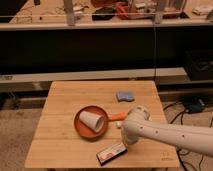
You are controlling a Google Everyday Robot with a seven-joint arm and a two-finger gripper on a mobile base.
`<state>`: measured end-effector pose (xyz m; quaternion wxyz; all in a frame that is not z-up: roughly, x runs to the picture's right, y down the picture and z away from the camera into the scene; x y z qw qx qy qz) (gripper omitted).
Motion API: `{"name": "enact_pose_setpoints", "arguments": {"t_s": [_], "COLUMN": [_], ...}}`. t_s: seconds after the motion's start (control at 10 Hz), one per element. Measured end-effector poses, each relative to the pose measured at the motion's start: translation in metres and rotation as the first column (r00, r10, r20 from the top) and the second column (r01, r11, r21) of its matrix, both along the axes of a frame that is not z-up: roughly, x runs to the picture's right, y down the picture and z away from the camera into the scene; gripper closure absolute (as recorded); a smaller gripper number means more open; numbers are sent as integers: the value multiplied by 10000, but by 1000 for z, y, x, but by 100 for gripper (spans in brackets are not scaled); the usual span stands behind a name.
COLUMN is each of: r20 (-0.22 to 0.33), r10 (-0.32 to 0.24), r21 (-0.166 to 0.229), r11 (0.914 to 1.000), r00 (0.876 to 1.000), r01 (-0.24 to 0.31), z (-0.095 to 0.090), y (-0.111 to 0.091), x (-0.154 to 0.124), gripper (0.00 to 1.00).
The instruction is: Push the eraser across the table
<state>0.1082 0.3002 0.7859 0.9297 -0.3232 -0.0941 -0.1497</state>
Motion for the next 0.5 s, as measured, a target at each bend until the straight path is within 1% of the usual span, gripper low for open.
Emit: {"name": "enact_pose_setpoints", "arguments": {"t_s": [0.2, 0.3, 0.5], "r20": [50, 124, 151], "r10": [-176, -307, -393], "r21": [58, 85, 106], "r11": [9998, 9995, 9992], "r00": [9998, 9995, 9991], "r01": [175, 306, 392], "z": [1, 1, 1], "y": [0, 0, 0], "x": [-9, -19, -21], "gripper": [100, 100, 100]}}
